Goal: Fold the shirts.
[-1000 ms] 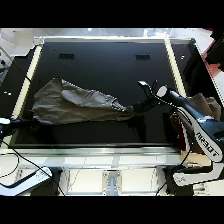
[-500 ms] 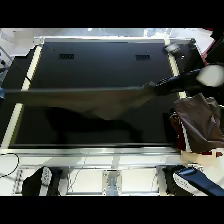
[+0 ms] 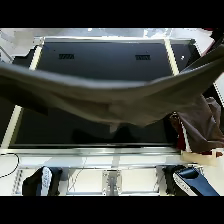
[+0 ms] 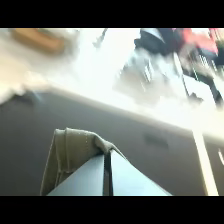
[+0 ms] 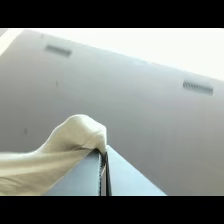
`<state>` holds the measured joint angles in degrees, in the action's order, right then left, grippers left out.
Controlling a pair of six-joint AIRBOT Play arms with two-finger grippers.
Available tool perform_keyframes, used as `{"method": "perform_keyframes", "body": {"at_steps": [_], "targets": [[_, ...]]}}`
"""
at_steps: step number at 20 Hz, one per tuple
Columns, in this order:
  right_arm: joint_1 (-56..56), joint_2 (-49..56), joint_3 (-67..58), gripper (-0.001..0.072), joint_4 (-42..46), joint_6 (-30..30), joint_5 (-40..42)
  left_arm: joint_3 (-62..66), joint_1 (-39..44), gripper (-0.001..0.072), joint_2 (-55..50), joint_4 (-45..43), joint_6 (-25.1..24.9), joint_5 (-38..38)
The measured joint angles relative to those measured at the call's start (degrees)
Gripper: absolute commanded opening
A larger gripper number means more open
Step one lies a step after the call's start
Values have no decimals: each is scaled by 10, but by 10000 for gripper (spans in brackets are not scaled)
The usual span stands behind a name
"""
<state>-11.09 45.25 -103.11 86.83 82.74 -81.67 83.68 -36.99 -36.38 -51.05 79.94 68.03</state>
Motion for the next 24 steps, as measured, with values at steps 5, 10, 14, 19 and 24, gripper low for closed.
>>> {"method": "perform_keyframes", "body": {"at_steps": [5, 10, 14, 19, 24], "targets": [[0, 159, 43, 10, 2, 0, -2, -9, 26, 6, -123, -10, -12, 136], [0, 390, 65, 10, -6, -6, 110, -24, 136, 6, -309, -119, -7, 78], [0, 531, 69, 44, -12, 33, 265, -26, 203, 25, -459, -178, 65, -76], [7, 589, 36, 551, -13, 69, 420, -21, 224, 712, -531, -113, 108, -229], [72, 569, -72, 547, 25, 75, 278, -15, 170, 706, -453, -108, 103, -240]]}}
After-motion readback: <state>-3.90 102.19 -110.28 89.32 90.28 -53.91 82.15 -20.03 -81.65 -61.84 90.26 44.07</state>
